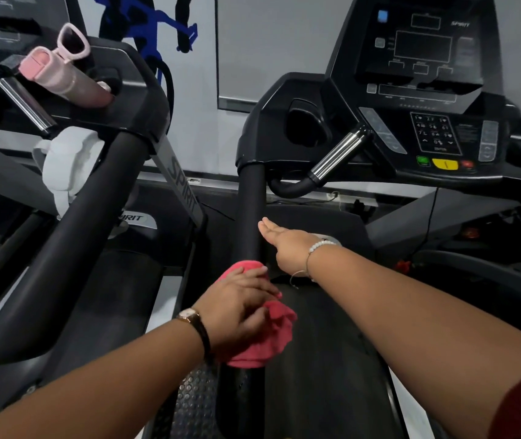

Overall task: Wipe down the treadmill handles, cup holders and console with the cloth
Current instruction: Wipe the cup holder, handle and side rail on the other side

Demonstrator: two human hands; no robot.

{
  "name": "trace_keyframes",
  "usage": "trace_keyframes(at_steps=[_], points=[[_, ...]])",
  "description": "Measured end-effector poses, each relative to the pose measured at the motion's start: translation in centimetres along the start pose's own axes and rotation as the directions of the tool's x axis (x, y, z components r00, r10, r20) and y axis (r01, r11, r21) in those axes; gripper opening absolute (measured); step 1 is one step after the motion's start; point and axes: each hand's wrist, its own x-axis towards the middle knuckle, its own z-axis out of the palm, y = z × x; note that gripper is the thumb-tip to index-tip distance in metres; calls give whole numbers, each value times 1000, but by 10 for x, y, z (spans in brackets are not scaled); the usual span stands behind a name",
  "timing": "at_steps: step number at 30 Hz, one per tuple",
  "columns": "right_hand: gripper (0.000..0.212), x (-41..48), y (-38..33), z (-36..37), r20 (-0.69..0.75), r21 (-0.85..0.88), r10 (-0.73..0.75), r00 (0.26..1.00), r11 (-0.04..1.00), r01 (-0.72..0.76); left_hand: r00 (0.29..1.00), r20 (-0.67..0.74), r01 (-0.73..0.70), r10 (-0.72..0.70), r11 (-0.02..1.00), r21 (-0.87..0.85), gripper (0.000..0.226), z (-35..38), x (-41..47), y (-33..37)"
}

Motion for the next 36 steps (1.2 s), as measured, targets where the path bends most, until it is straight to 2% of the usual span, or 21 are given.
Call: trace_keyframes(at_steps=[2,5,8,11,16,18,23,27,30,33,35,36], points=[[87,0,1,1,-3,1,-11,1000,1000,11,992,-50,106,-112,988,-113,49,-4,8,-7],[89,2,0,2,-17,-34,-16,1000,999,16,935,-49,333,-352,915,-226,69,-5,17,0],[87,2,-1,2,-14,-34,-22,1000,999,22,864,41,504,-502,858,-103,80,2,9,17],[86,1,0,1,-9,-20,-23,1000,1000,22,799,76,601,-597,798,-48,82,6,-4,33],[85,2,-2,0,0,-30,-14,1000,999,14,706,63,698,-705,708,103,87,2,22,42],[82,3,-2,-1,4,-32,-11,1000,999,11,693,65,709,-718,695,122,87,1,28,45],[79,2,-4,-2,12,-30,-8,1000,1000,8,699,146,709,-700,705,-14,105,-3,19,29],[80,1,-9,-1,-2,-54,-1,1000,999,1,660,258,749,-706,646,-148,135,-8,17,17],[82,-2,-10,-2,-1,-43,-4,1000,999,4,618,314,783,-720,602,-160,146,-13,19,14],[78,-2,-10,-1,7,-9,-4,1000,1000,4,563,292,817,-773,574,-57,134,-11,23,22],[71,-2,-8,0,0,95,-11,1000,995,11,558,194,799,-807,585,137,119,-3,27,39],[68,-2,-6,2,-12,187,-13,1000,982,15,580,134,767,-804,594,244,111,0,27,50]])
